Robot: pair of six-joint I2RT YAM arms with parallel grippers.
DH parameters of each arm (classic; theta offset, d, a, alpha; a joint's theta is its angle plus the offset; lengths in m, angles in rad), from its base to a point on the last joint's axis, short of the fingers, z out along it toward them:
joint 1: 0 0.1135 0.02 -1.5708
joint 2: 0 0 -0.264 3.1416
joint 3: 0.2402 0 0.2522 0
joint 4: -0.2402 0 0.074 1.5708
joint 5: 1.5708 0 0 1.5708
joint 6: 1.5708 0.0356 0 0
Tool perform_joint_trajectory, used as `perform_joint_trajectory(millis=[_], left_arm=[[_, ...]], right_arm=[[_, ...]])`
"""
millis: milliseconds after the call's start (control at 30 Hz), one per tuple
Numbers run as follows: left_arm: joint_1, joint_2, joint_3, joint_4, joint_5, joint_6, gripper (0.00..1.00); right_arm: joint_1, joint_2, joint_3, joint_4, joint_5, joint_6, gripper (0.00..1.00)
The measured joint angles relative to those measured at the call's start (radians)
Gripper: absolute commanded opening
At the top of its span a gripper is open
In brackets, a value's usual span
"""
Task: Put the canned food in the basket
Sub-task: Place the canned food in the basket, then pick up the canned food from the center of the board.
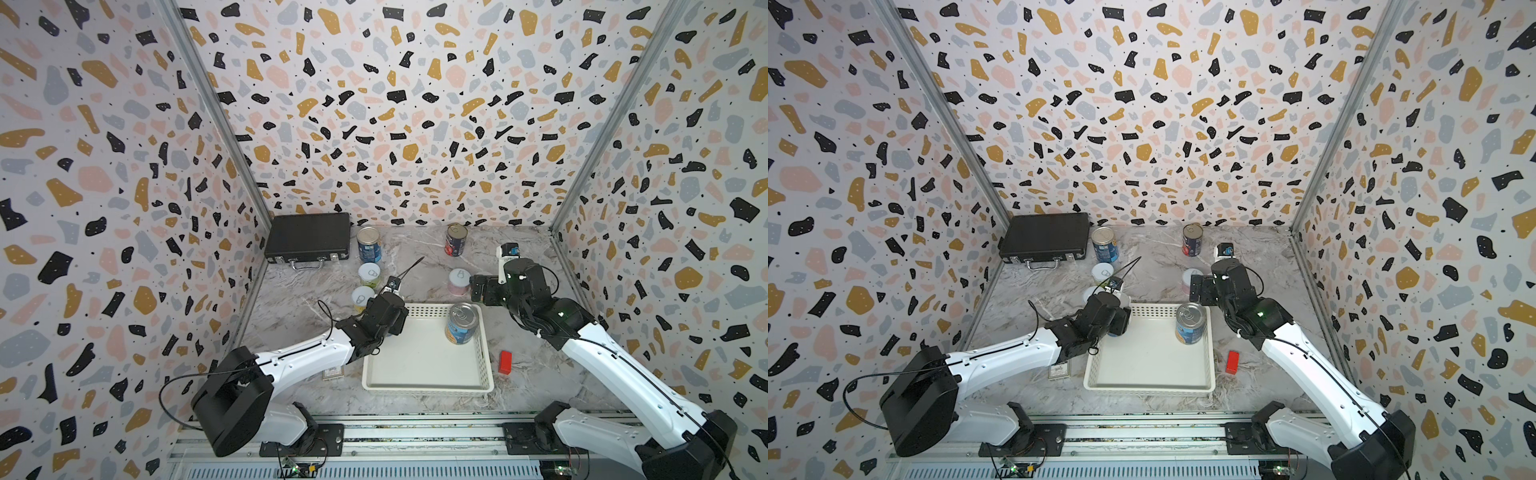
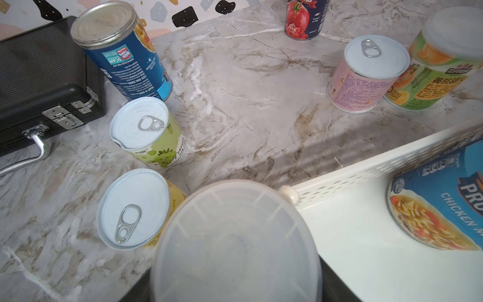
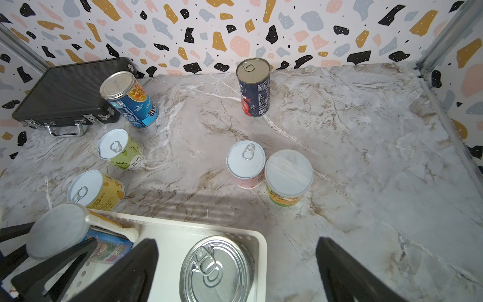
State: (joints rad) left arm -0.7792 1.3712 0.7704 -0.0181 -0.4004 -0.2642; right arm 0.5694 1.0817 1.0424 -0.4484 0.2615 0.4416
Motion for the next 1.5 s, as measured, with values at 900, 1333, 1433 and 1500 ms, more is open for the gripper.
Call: perform_joint_trajectory(millis=[900, 1333, 1433, 1500], left_arm=[[0.026, -0.167, 0.002, -0.068, 0.093, -0.013, 1.0], [0.026, -0.469, -0.019, -0.109, 0.134, -0.034, 1.0], [0.025, -0.511, -0.031, -0.117, 0.121, -0.043, 1.0], [0.026, -0.518, -0.033, -0.119, 0.111, -0.045, 1.0]], right_arm=[[0.0, 0.013, 0.0, 0.0, -0.004, 0.001, 1.0], [0.0, 0.014, 0.0, 0.0, 0.0, 0.0, 1.0], [0.0, 0.032, 0.006, -0.003, 0.001, -0.001, 1.0], [0.0, 0.059, 0.018, -0.005, 0.003, -0.005, 1.0]])
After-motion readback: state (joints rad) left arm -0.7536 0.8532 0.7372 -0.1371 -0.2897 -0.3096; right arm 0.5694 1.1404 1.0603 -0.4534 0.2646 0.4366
